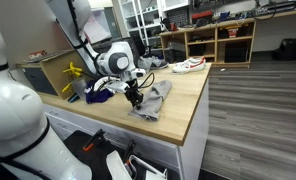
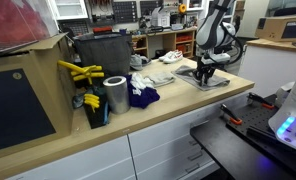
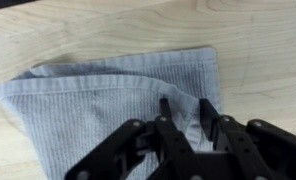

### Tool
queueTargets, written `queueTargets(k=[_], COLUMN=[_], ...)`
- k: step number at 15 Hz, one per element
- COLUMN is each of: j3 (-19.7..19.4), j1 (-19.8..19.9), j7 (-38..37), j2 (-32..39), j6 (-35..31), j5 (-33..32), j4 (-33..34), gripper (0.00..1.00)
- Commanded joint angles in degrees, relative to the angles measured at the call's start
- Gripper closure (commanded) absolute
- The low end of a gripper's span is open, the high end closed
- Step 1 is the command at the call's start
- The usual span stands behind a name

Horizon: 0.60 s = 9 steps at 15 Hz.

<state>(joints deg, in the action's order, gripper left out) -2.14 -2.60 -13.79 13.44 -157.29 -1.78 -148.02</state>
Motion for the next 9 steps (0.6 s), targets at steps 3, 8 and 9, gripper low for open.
queueTargets(k=[3, 8, 9], j3=[-1.32, 0.66, 1.31], j1=[-0.29, 0.73, 1.04], j7=[-0.08, 3.23, 5.11], j2=[-2.77, -8.92, -10.15], j6=[0.8, 8.2, 11.39], j5=[-0.96, 1.77, 3.09], j4=[-1.49, -2.47, -2.51], gripper=[1.0, 0.99, 0.99])
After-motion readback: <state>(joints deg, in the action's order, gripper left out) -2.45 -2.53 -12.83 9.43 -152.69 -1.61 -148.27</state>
